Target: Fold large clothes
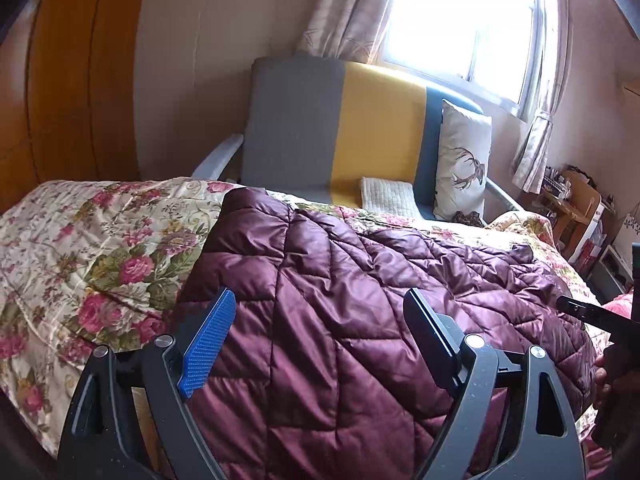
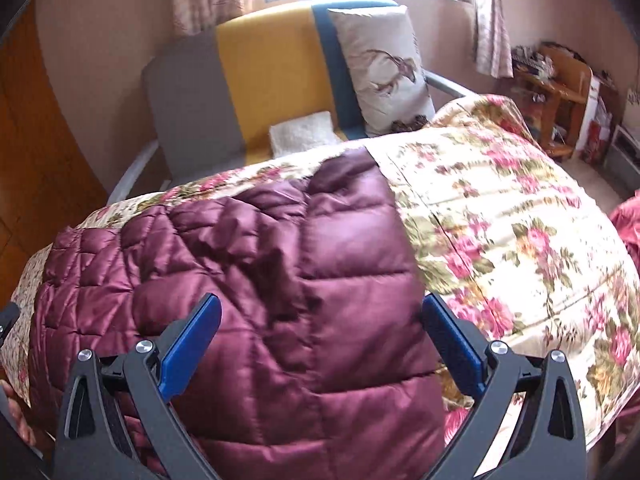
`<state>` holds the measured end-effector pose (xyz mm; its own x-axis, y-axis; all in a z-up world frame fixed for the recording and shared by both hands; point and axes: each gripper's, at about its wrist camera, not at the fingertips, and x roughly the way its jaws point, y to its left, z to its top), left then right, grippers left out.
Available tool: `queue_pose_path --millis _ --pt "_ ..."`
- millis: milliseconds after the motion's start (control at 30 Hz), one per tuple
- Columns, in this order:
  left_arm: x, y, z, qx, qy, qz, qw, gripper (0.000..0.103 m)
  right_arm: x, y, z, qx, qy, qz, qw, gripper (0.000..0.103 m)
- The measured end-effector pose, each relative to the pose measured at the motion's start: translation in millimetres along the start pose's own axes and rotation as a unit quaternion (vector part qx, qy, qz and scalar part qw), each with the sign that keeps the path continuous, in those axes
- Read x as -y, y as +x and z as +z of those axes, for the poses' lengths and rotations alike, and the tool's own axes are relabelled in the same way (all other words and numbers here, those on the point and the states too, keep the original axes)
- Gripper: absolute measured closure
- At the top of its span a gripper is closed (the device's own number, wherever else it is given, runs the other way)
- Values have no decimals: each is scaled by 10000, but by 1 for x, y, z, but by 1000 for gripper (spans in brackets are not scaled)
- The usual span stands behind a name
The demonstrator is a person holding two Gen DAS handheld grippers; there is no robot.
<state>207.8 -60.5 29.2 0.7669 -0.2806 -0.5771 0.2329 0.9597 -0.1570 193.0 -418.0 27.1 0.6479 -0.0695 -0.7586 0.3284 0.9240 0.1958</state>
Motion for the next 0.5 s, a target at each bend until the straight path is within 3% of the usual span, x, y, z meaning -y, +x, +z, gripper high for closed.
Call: queue_pose_path --millis 233,367,500 --pt "-4 6 -16 -184 -55 190 9996 18 40 35 -21 -305 689 175 9970 2" --pt "-45 -7 -33 -220 -779 208 9965 18 53 49 -24 -517 1076 529 9914 2" --pt "-93 -23 -56 -368 -1554 105 9871 14 61 43 -24 -692 1325 844 9852 2"
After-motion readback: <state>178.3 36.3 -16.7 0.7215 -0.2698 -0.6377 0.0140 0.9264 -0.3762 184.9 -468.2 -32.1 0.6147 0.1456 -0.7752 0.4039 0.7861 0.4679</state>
